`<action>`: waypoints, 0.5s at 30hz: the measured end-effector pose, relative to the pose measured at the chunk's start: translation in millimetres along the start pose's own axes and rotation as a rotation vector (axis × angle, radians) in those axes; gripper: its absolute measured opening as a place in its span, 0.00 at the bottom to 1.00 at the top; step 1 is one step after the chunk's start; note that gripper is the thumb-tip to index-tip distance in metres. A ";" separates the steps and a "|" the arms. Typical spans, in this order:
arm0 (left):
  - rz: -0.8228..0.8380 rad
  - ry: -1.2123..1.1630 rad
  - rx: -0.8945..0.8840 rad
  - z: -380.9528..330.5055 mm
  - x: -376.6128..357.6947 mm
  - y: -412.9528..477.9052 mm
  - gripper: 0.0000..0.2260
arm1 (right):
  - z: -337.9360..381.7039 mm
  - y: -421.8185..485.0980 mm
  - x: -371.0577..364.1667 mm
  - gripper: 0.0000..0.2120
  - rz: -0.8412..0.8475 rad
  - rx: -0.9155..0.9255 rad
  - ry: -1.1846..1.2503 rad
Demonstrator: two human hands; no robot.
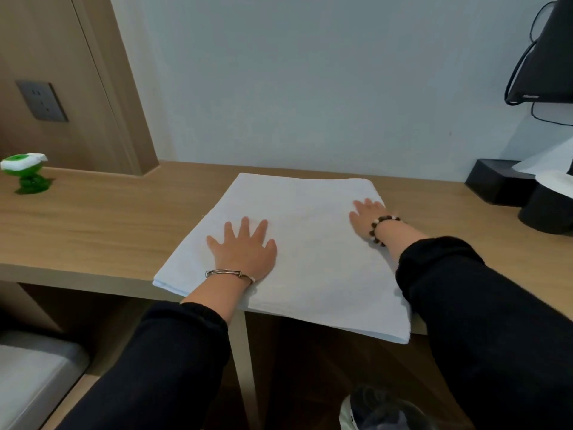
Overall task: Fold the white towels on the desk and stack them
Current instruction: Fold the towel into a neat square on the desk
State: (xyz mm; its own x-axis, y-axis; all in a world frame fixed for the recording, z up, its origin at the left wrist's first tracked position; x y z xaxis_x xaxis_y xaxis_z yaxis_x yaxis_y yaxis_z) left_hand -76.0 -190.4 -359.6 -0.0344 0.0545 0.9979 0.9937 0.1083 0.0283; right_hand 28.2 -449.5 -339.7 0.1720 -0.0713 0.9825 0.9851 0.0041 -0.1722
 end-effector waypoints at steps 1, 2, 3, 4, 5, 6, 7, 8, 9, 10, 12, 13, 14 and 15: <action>-0.001 0.000 0.000 -0.3 0.2 0.5 0.24 | 0.1 3.1 4.4 0.27 0.026 -0.050 -0.045; -0.001 0.002 0.000 -0.4 0.6 1.0 0.24 | 7.2 4.7 7.4 0.28 0.029 -0.065 -0.090; 0.000 0.007 -0.001 -0.6 1.0 1.3 0.24 | 20.0 3.6 8.7 0.29 0.004 -0.025 -0.110; 0.002 0.015 -0.001 -0.6 0.9 1.1 0.24 | 36.9 0.5 7.1 0.30 -0.034 0.074 -0.095; 0.001 0.026 -0.001 -0.9 0.6 1.2 0.24 | 56.1 -5.0 1.8 0.29 -0.059 0.216 -0.058; -0.006 0.039 -0.001 -1.5 1.1 1.9 0.24 | 74.1 -13.6 -6.7 0.29 -0.051 0.365 -0.026; -0.022 0.055 -0.003 -2.6 2.4 2.6 0.24 | 87.0 -21.8 -17.4 0.28 -0.022 0.480 -0.011; -0.052 0.078 -0.016 -4.2 3.9 3.6 0.24 | 92.8 -26.1 -26.2 0.28 -0.002 0.540 -0.010; -0.096 0.111 -0.050 -5.8 5.4 5.8 0.24 | 91.0 -24.0 -29.4 0.27 -0.006 0.553 -0.007; -0.138 0.150 -0.106 -7.3 6.5 8.2 0.24 | 84.6 -18.5 -28.4 0.27 -0.014 0.533 0.008; -0.140 0.171 -0.217 -8.6 5.9 14.5 0.26 | 66.6 -3.9 -20.6 0.26 -0.026 0.450 0.019; -0.094 0.139 -0.239 -7.5 4.2 17.4 0.27 | 56.3 5.1 -16.0 0.26 -0.028 0.403 0.019; -0.036 0.102 -0.243 -6.2 2.6 20.1 0.27 | 44.9 14.1 -11.4 0.26 -0.028 0.350 0.025; 0.012 0.075 -0.242 -4.8 0.9 22.6 0.27 | 33.3 22.6 -7.6 0.26 -0.033 0.298 0.032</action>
State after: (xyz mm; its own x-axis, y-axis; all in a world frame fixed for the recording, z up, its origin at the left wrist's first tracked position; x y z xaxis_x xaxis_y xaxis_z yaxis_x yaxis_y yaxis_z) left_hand -53.0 -192.6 -357.8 -0.0234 -0.0208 0.9995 0.9909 -0.1332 0.0205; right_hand 49.4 -415.6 -348.6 0.1439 -0.1074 0.9838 0.9500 0.2935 -0.1069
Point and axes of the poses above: each hand's wrist, its own y-axis towards the middle knuckle, its own x-axis out of the back of the hand, z = x × y, the point moved 1 cm from there along y, towards the middle knuckle, and after that the axes turned 3 degrees about y, right-handed, at the moved point
